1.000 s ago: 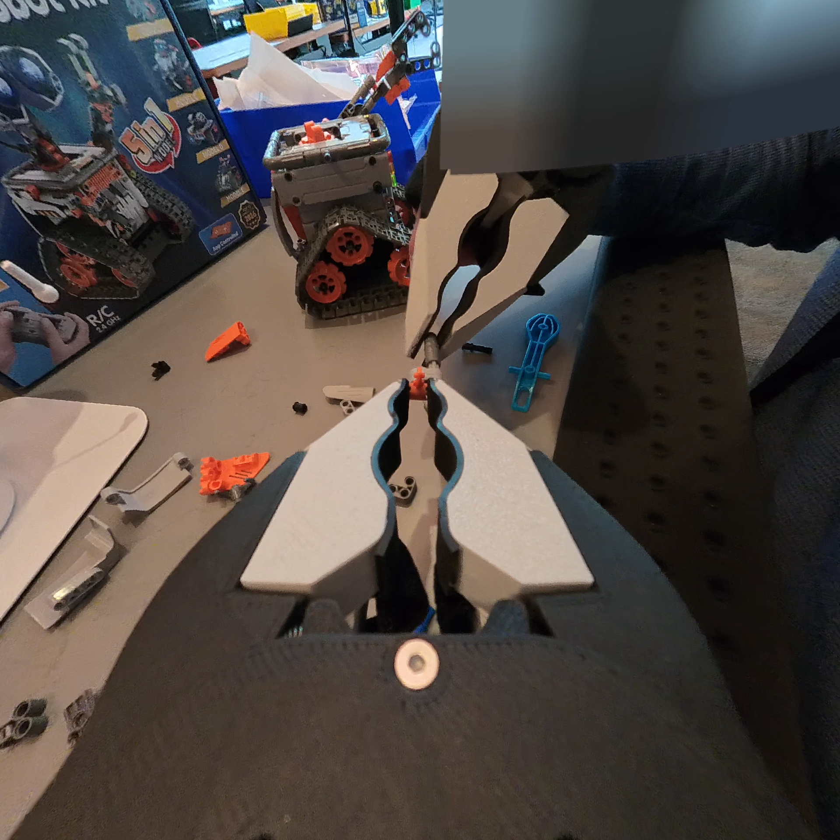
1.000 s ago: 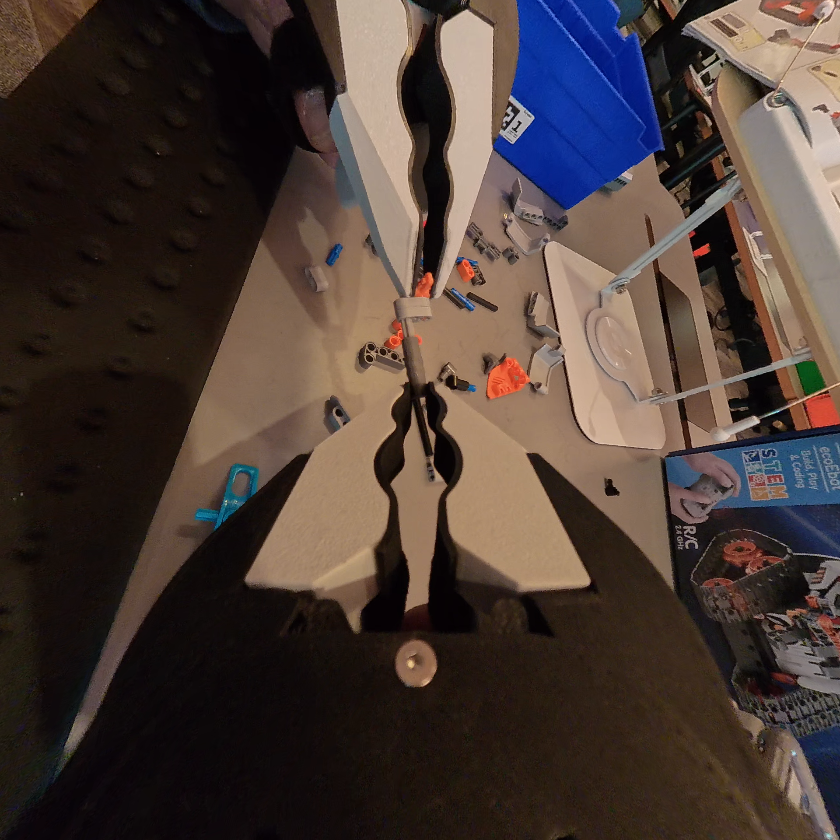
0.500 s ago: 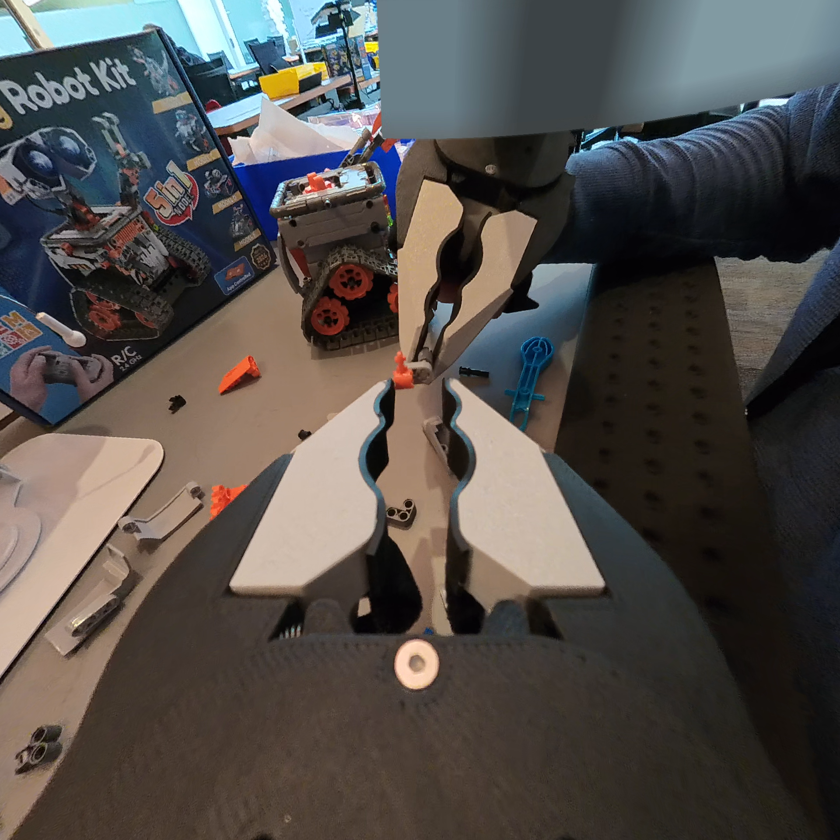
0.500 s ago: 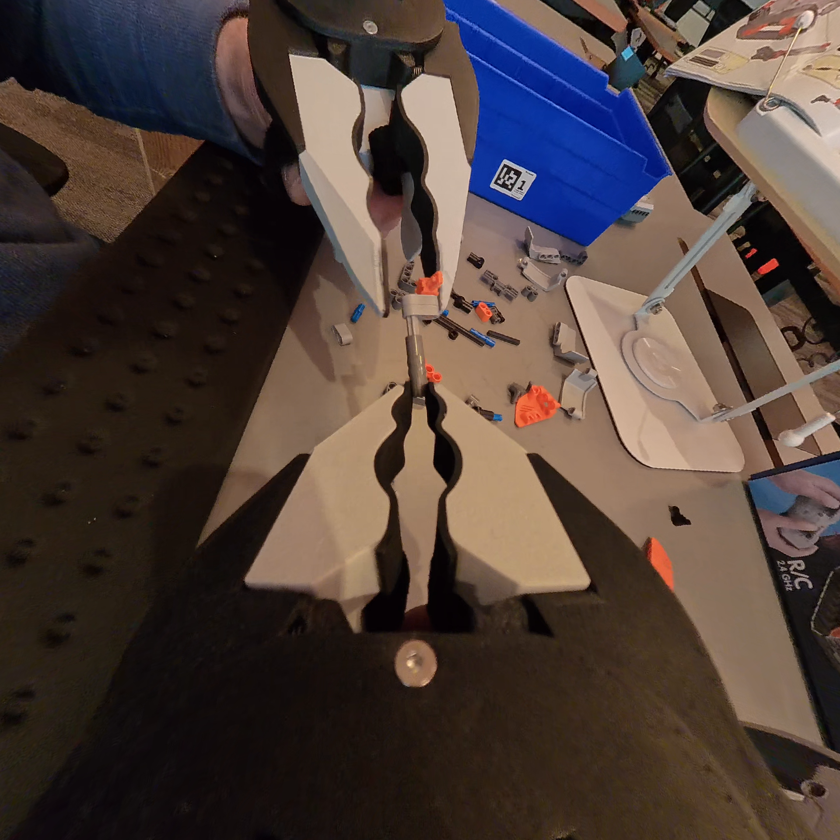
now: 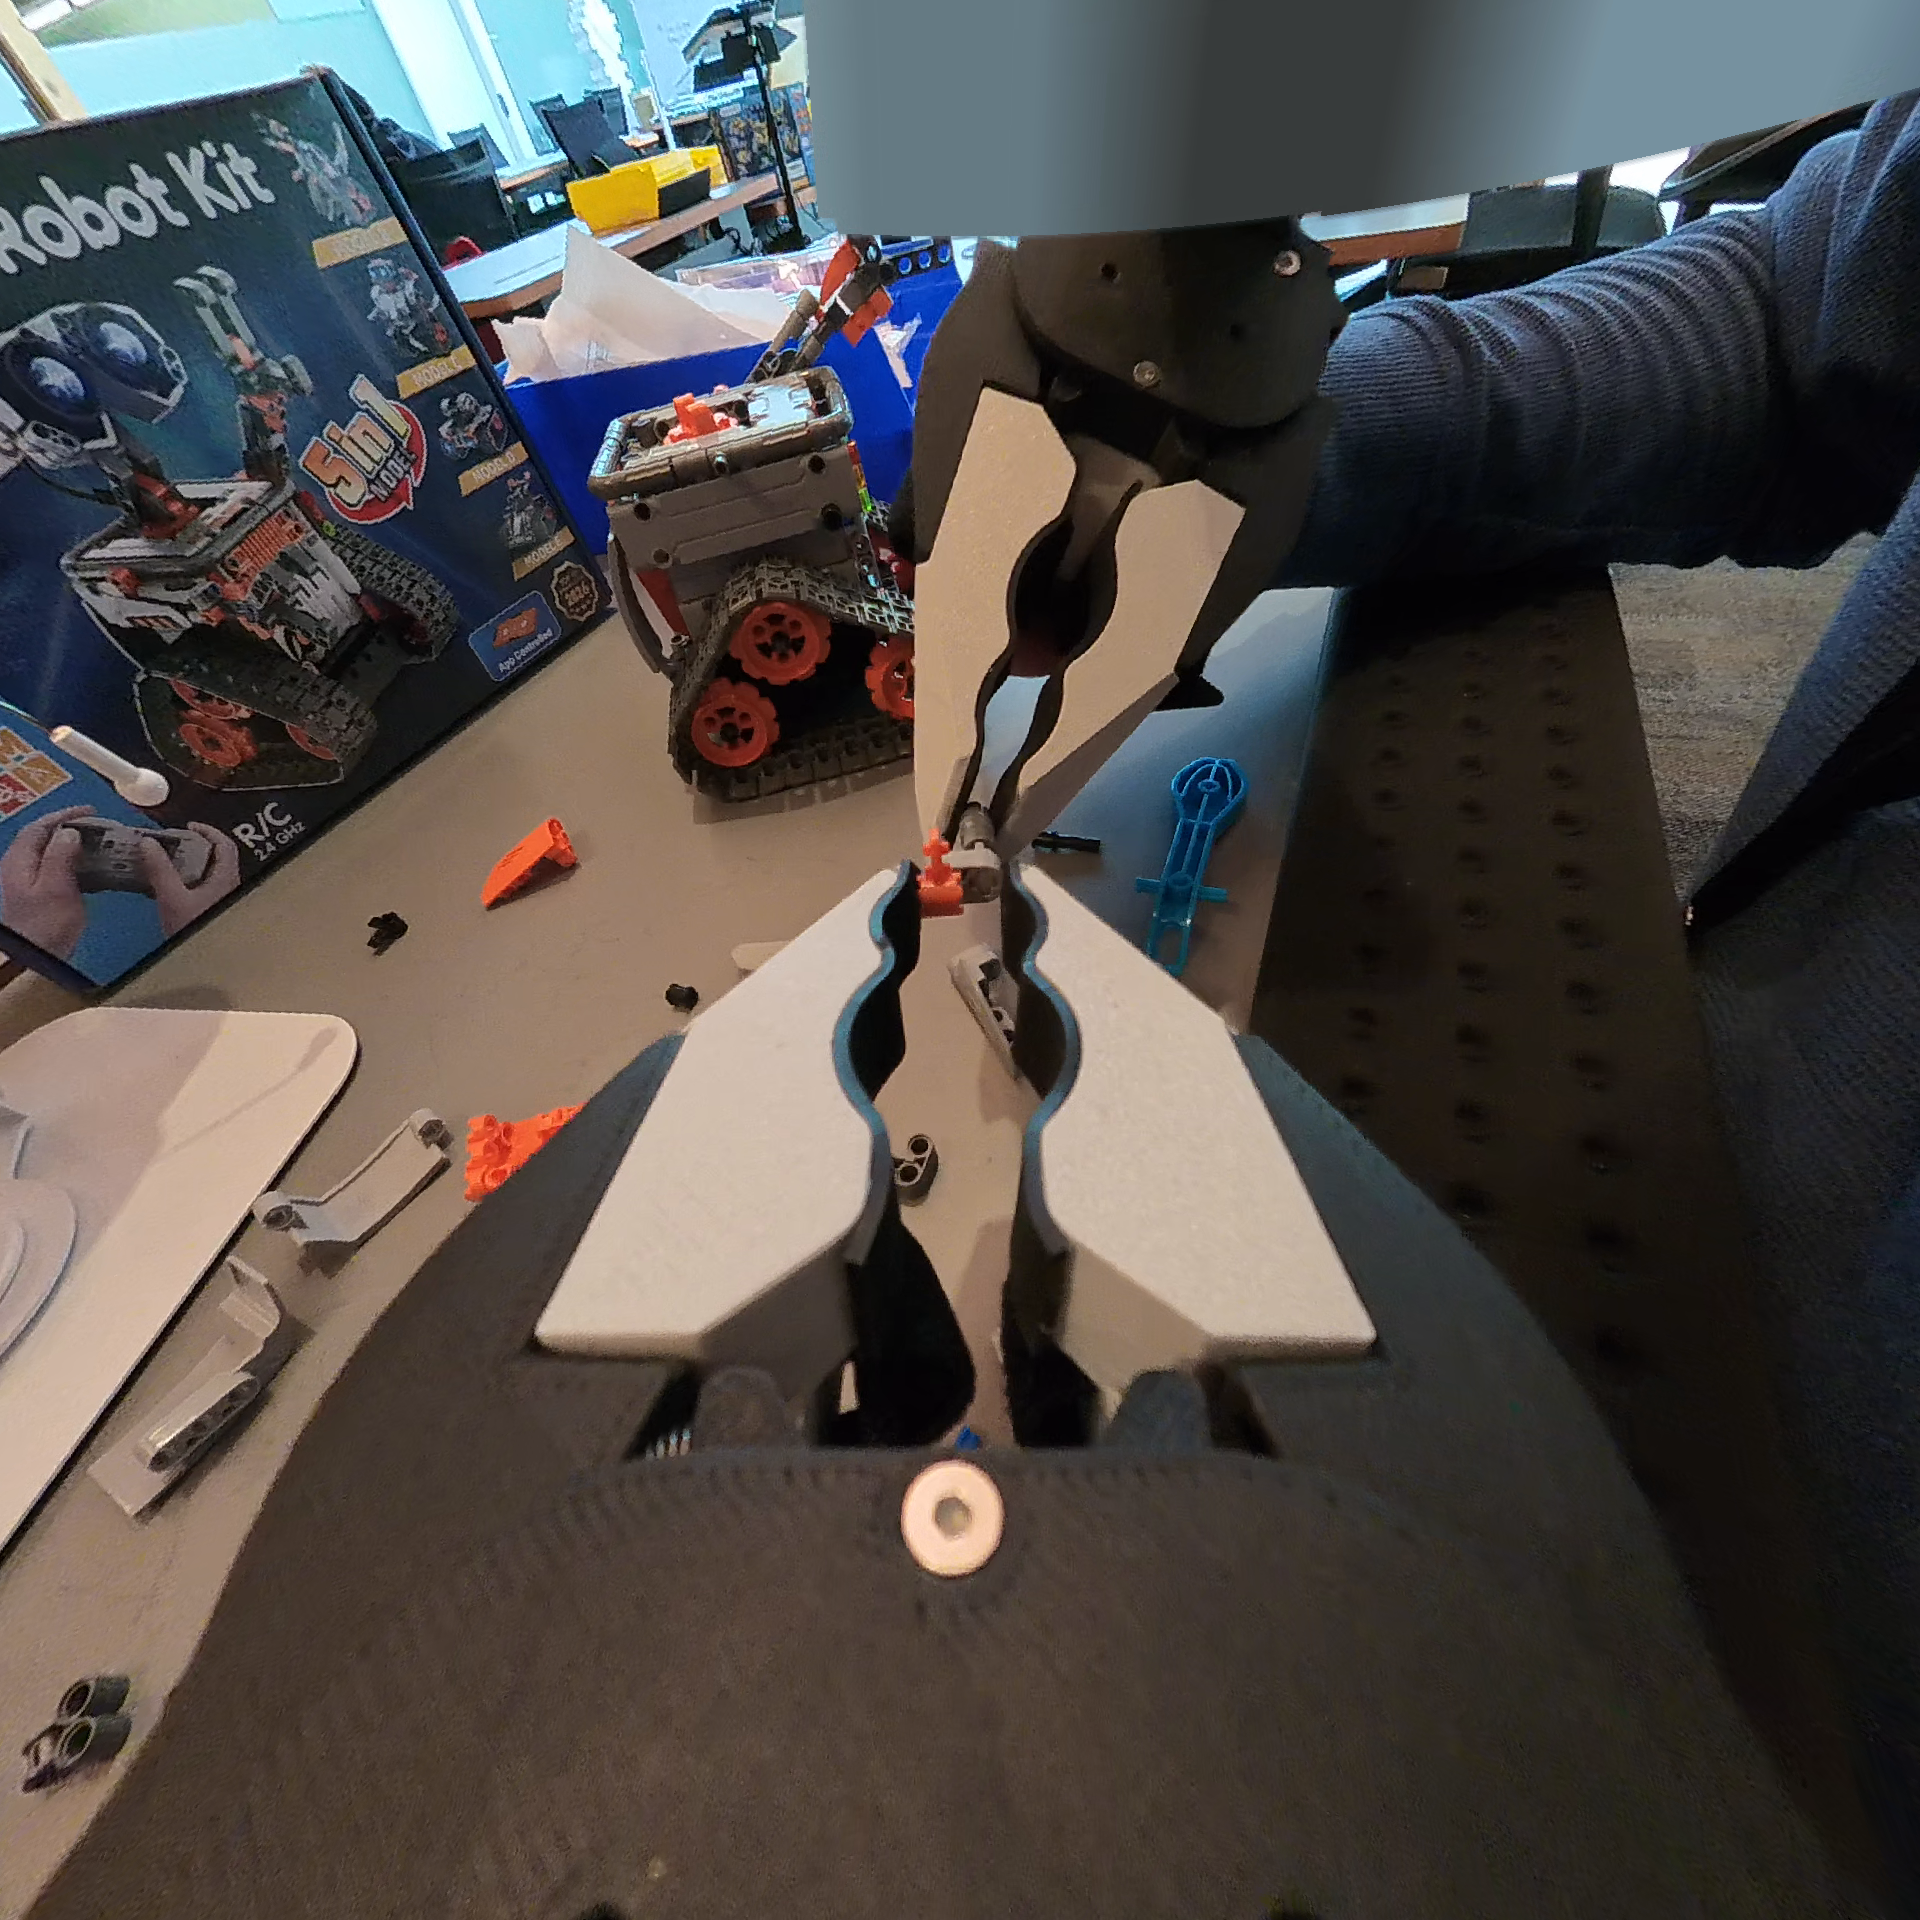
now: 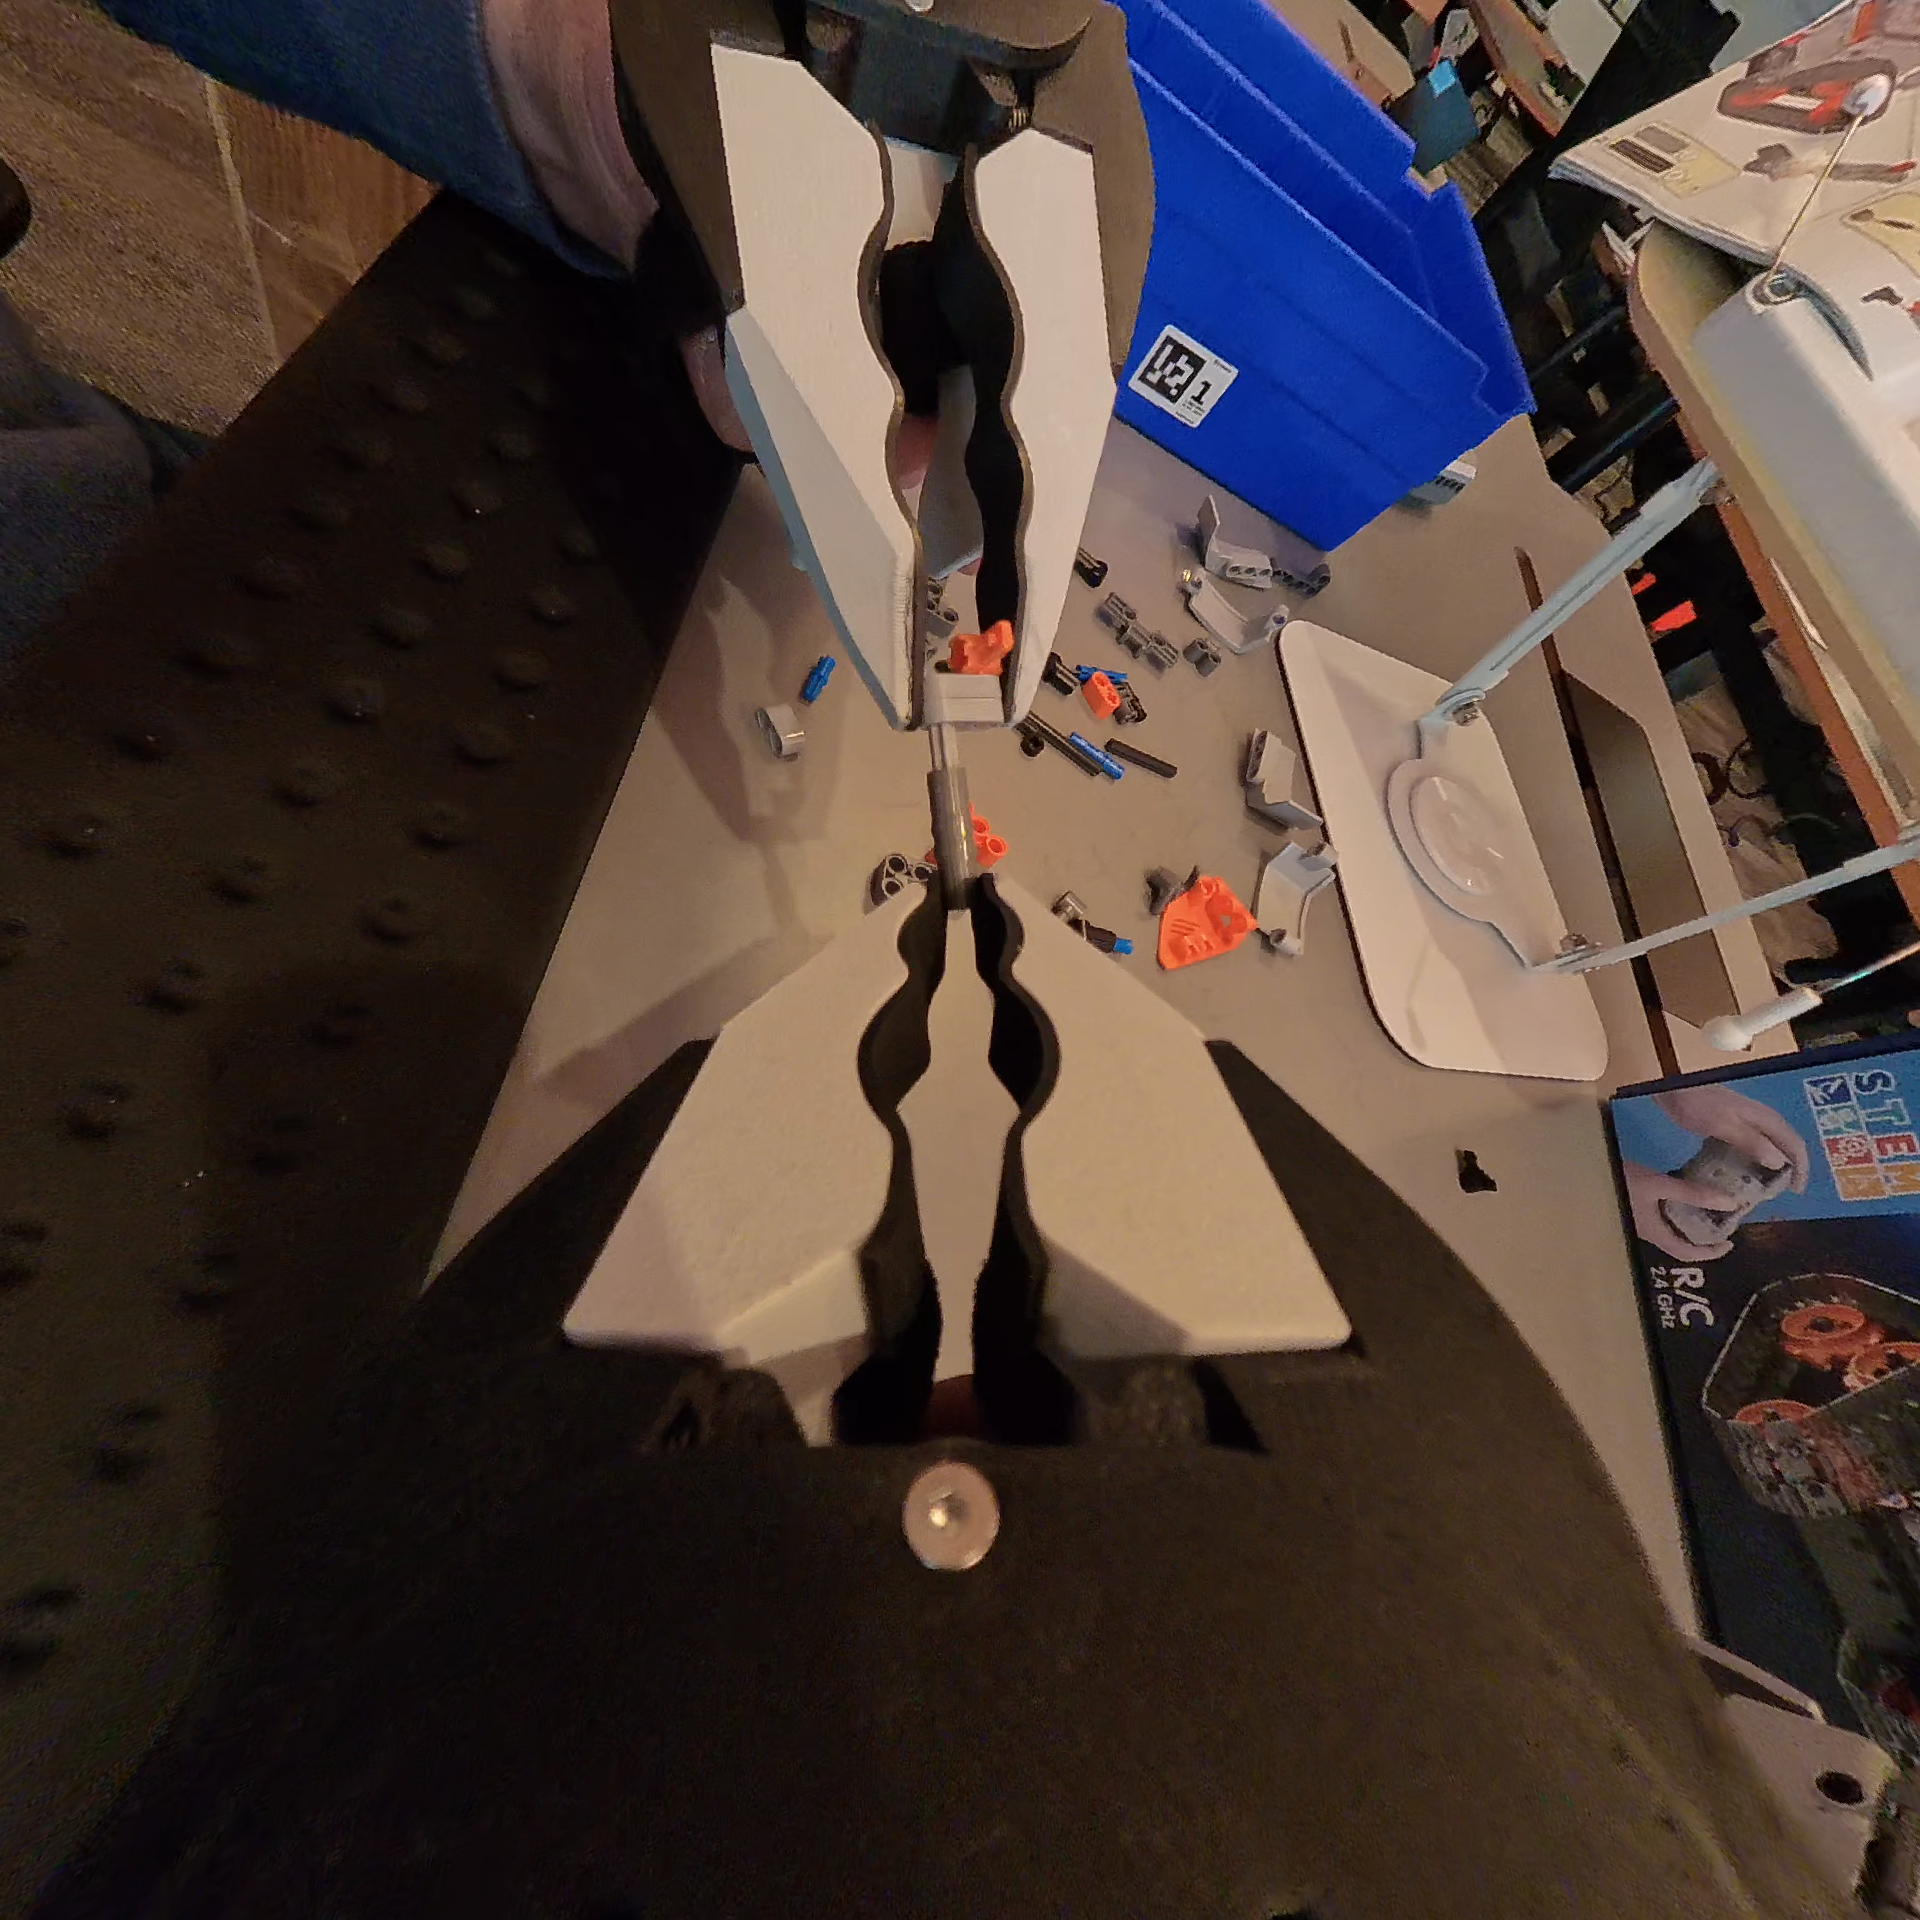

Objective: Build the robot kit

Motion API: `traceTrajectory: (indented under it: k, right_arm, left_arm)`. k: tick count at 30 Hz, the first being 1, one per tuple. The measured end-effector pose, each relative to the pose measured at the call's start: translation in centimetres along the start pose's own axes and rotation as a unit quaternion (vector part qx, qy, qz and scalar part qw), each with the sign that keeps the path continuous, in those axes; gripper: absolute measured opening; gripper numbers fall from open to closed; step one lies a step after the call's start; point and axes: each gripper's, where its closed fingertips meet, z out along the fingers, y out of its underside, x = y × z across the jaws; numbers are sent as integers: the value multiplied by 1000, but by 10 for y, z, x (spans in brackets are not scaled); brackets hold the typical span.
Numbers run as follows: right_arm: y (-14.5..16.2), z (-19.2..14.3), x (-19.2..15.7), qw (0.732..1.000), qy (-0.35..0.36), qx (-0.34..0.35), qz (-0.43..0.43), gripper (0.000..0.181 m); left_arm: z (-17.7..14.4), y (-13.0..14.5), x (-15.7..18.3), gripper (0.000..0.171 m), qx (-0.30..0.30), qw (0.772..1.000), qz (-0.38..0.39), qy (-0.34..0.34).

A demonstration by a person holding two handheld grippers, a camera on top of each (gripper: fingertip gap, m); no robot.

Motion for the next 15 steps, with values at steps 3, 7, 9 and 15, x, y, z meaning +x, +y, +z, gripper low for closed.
traceTrajectory:
  k: [3, 7, 9, 15]
  right_arm:
    - [2, 2, 0, 1000, 3, -8, 0, 2]
    - [8, 5, -4, 1000, -1, -27, -5, 2]
    - [9, 7, -5, 999, -1, -32, -3, 2]
    - [14, 16, -16, 999, -22, -44, 0, 1]
  left_arm:
    - [0, 2, 0, 13, -6, 1000, 5, -1]
    - [3, 7, 2, 13, -19, 1000, 12, -2]
    - [3, 10, 2, 13, -24, 1000, 13, -1]
    - [3, 23, 7, 13, -53, 998, 19, 4]
